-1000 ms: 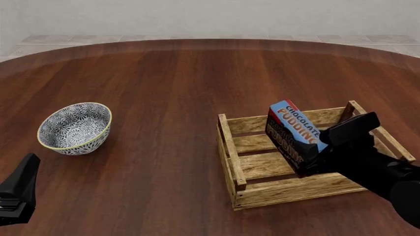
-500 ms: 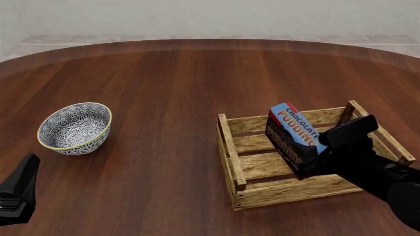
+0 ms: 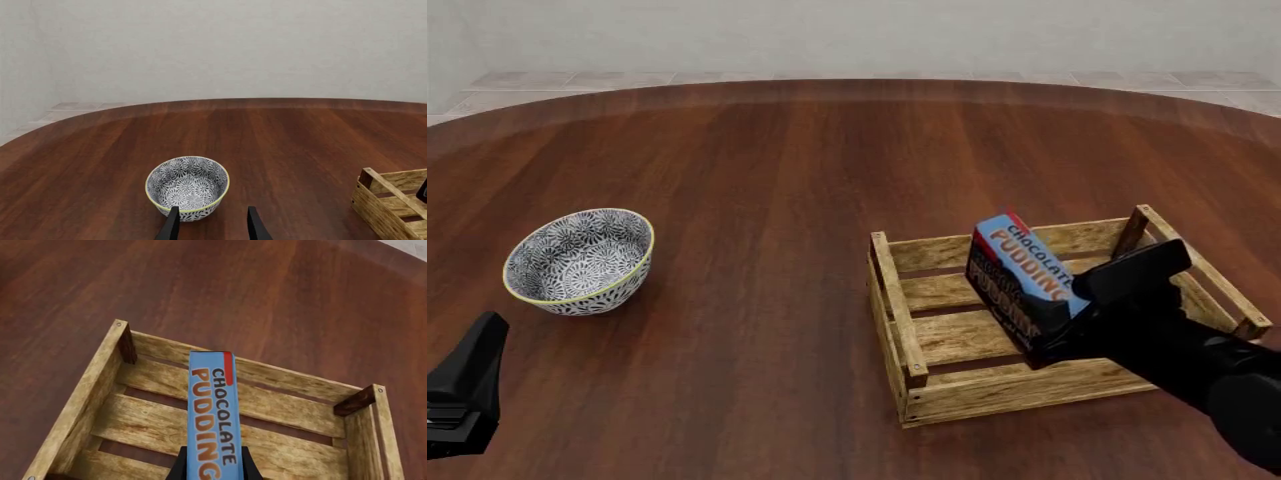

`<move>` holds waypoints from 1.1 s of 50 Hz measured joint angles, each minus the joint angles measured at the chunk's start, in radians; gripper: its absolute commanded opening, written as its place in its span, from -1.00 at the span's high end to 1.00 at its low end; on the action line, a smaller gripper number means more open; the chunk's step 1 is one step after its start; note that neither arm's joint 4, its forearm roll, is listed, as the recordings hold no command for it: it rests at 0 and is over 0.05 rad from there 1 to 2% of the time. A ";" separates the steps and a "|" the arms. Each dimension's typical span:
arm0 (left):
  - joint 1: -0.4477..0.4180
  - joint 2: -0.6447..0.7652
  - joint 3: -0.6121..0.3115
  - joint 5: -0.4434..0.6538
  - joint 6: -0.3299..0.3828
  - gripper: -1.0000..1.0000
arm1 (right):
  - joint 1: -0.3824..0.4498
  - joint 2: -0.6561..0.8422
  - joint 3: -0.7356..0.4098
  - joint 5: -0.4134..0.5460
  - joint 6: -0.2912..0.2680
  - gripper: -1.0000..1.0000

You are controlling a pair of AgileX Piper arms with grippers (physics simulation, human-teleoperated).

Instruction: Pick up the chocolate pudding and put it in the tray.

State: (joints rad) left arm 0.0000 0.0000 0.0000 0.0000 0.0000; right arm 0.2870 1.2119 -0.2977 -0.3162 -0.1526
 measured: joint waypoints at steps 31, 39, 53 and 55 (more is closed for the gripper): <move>0.000 0.000 0.000 0.000 0.000 -1.00 | 0.002 0.024 0.006 -0.028 0.013 1.00; 0.000 0.000 0.000 0.000 0.000 -1.00 | 0.003 0.029 0.007 -0.036 0.015 1.00; 0.000 0.000 0.000 0.000 0.000 -1.00 | 0.008 0.037 0.004 -0.044 0.021 1.00; 0.000 0.000 0.000 0.000 0.000 -1.00 | 0.009 0.038 0.004 -0.045 0.022 1.00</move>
State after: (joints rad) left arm 0.0000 0.0000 0.0000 0.0000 0.0000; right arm 0.2958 1.2496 -0.2942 -0.3608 -0.1302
